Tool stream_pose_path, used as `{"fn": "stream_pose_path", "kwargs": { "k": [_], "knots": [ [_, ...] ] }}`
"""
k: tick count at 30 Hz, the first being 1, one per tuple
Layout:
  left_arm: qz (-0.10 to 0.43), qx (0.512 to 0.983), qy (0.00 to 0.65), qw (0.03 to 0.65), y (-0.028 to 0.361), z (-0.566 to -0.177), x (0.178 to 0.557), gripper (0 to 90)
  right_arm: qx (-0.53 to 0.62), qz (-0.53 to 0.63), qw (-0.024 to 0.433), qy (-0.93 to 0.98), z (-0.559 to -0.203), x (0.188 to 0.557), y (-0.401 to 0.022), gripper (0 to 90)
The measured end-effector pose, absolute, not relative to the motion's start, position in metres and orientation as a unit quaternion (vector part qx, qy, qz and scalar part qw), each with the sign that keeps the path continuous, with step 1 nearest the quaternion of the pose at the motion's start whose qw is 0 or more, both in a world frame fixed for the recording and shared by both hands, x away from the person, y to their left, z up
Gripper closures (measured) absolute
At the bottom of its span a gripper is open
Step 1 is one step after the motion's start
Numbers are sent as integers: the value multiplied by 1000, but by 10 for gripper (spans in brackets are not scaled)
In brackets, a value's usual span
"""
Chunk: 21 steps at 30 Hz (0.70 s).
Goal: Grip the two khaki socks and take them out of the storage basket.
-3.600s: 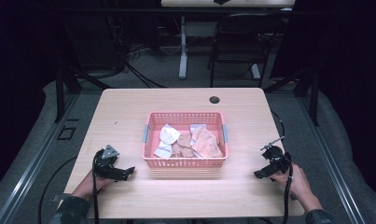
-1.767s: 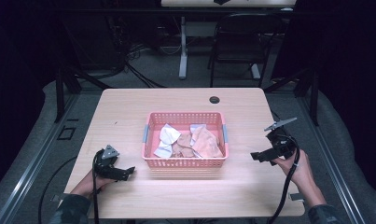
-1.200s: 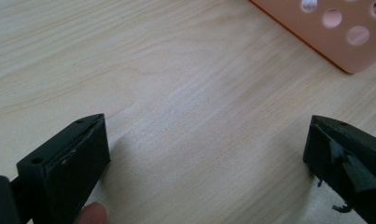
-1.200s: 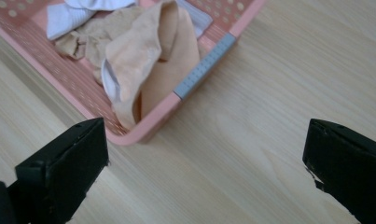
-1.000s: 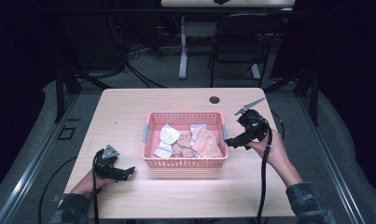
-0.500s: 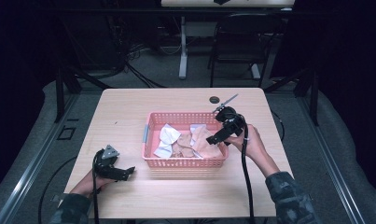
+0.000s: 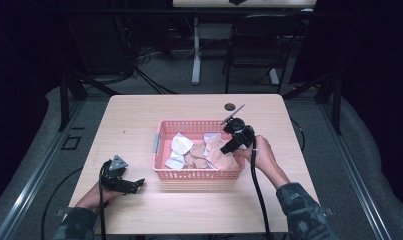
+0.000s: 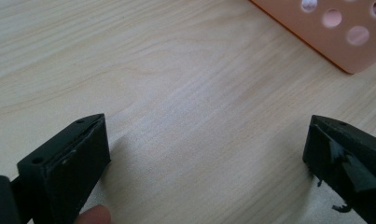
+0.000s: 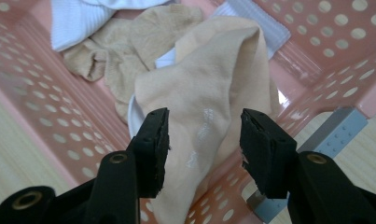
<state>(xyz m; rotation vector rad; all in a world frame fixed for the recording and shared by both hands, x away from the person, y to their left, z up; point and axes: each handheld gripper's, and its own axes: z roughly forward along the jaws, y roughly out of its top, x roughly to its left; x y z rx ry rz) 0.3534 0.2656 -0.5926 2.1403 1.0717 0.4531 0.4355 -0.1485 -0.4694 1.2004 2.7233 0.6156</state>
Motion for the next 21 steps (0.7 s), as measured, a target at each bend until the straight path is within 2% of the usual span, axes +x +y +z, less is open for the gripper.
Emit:
{"fn": "stream_pose_path", "kwargs": {
  "k": [15,18,21],
  "knots": [
    [175,824,413,345,266,-593,353,4,417,182,42,889,-484,442,-145,687],
    [175,824,413,345,266,-593,353,4,416,184,42,890,-484,442,-144,788],
    [175,824,413,345,266,-593,353,4,413,185,41,891,-484,442,-145,824]
  ]
}}
